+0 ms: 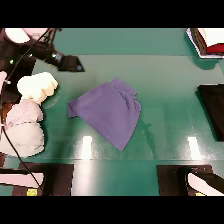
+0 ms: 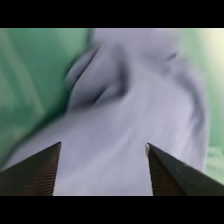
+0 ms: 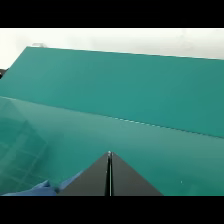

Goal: Fold the shirts.

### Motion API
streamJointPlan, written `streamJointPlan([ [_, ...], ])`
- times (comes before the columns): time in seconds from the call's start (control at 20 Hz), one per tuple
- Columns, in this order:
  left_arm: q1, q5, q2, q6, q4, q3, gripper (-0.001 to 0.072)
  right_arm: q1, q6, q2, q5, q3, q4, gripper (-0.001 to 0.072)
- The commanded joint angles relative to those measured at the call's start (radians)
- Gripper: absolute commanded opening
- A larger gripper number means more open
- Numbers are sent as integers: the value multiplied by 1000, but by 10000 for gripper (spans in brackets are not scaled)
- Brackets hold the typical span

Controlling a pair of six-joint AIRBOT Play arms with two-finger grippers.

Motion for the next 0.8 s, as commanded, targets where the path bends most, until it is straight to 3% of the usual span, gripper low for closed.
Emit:
streamJointPlan([
  [0.0,51,-10,129,-43,12,-274,611,0,0,-2,14,0,-32,19],
  [0.15,-34,159,341,-105,-6,-691,611,0,0,-3,13,0,-43,19],
  [0.3,-157,348,494,-155,-140,-1011,611,0,0,-5,5,0,-43,19],
  [0.5,-312,480,513,-187,-250,-1151,611,0,0,-5,7,0,-43,19],
  [0.75,-406,575,512,-268,-249,-1159,611,0,0,-5,10,0,-43,19],
])
